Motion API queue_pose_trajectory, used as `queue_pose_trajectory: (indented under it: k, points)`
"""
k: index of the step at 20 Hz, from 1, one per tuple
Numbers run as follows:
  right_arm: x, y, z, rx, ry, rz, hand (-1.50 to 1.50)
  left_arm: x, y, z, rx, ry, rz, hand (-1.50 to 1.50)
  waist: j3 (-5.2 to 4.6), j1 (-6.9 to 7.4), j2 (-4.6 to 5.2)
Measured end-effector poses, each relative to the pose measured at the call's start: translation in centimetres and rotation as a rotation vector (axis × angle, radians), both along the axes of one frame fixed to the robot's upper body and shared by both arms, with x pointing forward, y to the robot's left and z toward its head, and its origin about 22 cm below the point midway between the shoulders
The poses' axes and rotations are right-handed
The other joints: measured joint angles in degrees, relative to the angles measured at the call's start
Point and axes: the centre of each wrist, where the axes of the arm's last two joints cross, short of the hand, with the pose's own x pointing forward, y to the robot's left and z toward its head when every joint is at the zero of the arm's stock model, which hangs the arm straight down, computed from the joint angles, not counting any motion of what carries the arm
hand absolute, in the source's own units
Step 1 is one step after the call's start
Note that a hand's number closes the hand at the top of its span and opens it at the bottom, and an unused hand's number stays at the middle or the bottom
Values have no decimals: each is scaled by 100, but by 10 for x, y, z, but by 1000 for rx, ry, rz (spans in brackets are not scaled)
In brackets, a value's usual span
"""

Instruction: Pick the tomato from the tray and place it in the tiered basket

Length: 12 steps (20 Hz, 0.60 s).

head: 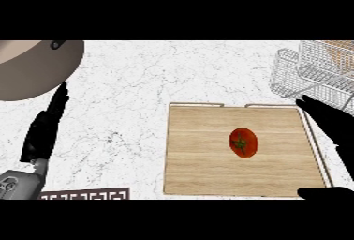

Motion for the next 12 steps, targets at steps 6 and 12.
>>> queue_pose_trajectory:
  k: [6, 12]
  points:
    - [1, 44, 16, -92, 63, -63, -150, 7, -6, 5, 0, -8, -26, 0, 8, 162, 38]
    - [22, 77, 1, -99, 133, -72, -150, 11, -7, 2, -2, -9, -25, 0, 15, 161, 46]
